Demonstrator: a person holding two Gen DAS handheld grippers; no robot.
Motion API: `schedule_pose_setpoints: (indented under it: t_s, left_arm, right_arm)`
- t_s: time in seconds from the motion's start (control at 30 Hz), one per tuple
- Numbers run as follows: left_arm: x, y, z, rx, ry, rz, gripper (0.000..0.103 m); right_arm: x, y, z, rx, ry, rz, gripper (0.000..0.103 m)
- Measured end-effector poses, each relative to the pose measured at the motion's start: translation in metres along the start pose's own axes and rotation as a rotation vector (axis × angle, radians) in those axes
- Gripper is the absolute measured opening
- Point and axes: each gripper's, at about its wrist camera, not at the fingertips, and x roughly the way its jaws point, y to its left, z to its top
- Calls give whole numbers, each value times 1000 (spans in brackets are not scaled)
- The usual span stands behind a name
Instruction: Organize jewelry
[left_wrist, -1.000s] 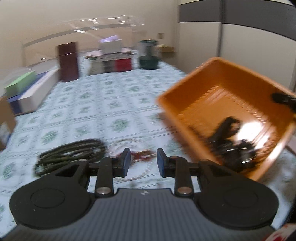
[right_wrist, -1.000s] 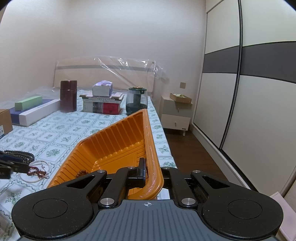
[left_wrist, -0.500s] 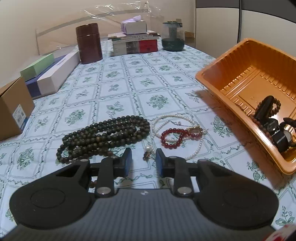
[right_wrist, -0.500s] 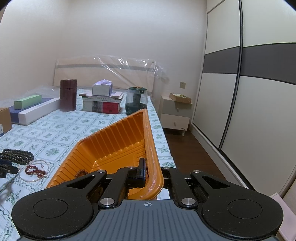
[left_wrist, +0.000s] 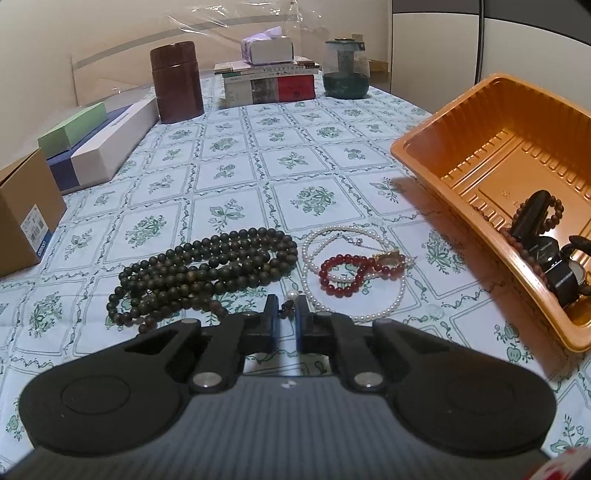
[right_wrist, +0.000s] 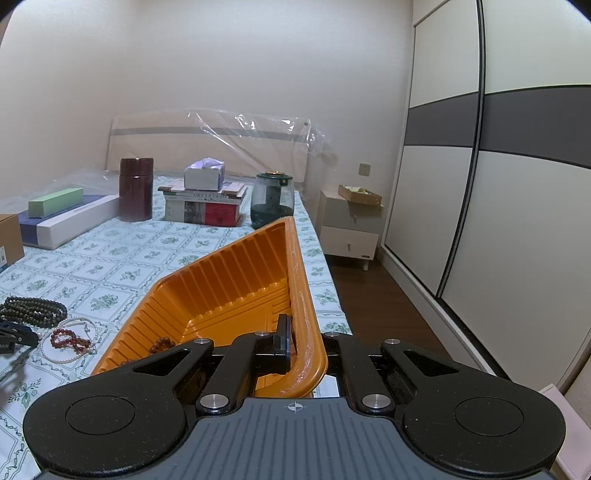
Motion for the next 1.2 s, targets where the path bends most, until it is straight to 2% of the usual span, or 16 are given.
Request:
schedule_pose_setpoints:
  t_s: [0.23,0.47,0.73,0.97,1.2]
  left_arm:
    - [-13,0,3,-7,-20,-4,7]
    - [-34,-11,18,4,-77,-39,7]
    - [-49,-41,38,7,-124,-171,7]
    - [-52,-97,49,45,-134,-335,7]
    - [-50,-134,53,106,-144,-396,7]
  right_arm:
    - [1,-1,0,-1,-1,0,6]
    - [1,-1,0,-2,-1,0,6]
    - [1,-1,0,0,-2,0,6]
    - [0,-1,0,4,-2,1,6]
    - [-1,-2,0,10,-6,2,6]
